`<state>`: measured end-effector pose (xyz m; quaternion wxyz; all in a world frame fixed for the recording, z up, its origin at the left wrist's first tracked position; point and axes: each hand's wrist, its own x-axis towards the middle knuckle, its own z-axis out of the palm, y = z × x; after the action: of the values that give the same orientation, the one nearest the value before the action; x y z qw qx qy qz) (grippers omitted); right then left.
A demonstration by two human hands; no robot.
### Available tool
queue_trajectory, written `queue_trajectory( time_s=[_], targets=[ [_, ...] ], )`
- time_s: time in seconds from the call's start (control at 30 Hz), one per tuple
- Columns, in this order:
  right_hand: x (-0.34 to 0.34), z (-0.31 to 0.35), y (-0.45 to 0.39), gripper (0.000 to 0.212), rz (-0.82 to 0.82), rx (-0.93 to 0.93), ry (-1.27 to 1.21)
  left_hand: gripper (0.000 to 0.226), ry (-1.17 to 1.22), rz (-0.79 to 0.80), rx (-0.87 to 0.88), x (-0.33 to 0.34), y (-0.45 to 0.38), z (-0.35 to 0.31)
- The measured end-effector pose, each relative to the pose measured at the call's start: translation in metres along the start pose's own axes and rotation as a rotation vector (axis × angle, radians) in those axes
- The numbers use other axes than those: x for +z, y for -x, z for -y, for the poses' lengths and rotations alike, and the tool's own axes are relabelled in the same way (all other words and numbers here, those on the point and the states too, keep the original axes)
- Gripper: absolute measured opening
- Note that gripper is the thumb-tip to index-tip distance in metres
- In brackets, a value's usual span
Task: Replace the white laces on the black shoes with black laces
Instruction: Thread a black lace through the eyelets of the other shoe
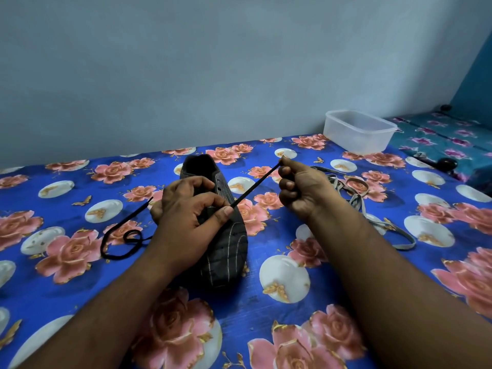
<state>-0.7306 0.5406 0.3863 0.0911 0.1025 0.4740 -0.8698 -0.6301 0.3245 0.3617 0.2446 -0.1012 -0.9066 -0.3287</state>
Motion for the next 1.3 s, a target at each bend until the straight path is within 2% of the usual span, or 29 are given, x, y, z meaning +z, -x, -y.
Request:
queue_trajectory(
  time_s=[0.2,0.47,0.63,0.83,0.93,1.1,1.17,1.23,1.3],
  targets=[
    [-0.018,0.019,-0.013,0.027,-0.046,-0.068,-0.142,0.032,0.006,0.01,0.021,0.0,-0.001,0.003],
    [-0.062,0.053,-0.031,0.03,-0.22,-0.215,-0.211,0.024,0.033,0.022,-0.005,-0.002,0.002,0.001],
    [-0.063,0.054,-0.032,0.018,-0.305,-0.247,-0.053,0.025,0.042,0.009,-0.011,-0.001,0.002,0.003],
    [-0.011,0.023,0.001,0.01,-0.064,-0.259,0.241,0.047,0.046,0.001,0.021,-0.003,0.002,-0.001],
    [0.009,0.012,0.022,0.01,0.037,-0.246,0.285,0.045,0.033,-0.027,0.072,-0.005,0.002,-0.005],
    [0.044,-0.013,0.067,0.013,0.339,-0.238,0.315,0.053,0.03,-0.073,0.055,-0.009,-0.001,-0.006],
    [0.051,-0.018,0.078,0.015,0.409,-0.208,0.277,0.047,0.091,-0.062,0.049,-0.01,-0.002,-0.007],
    [0.055,-0.023,0.083,0.014,0.464,-0.186,0.269,0.031,0.142,-0.073,0.059,-0.01,-0.003,-0.007],
    [0.056,-0.026,0.082,0.014,0.473,-0.165,0.279,0.024,0.183,-0.095,0.077,-0.009,-0.004,-0.009]
  ],
)
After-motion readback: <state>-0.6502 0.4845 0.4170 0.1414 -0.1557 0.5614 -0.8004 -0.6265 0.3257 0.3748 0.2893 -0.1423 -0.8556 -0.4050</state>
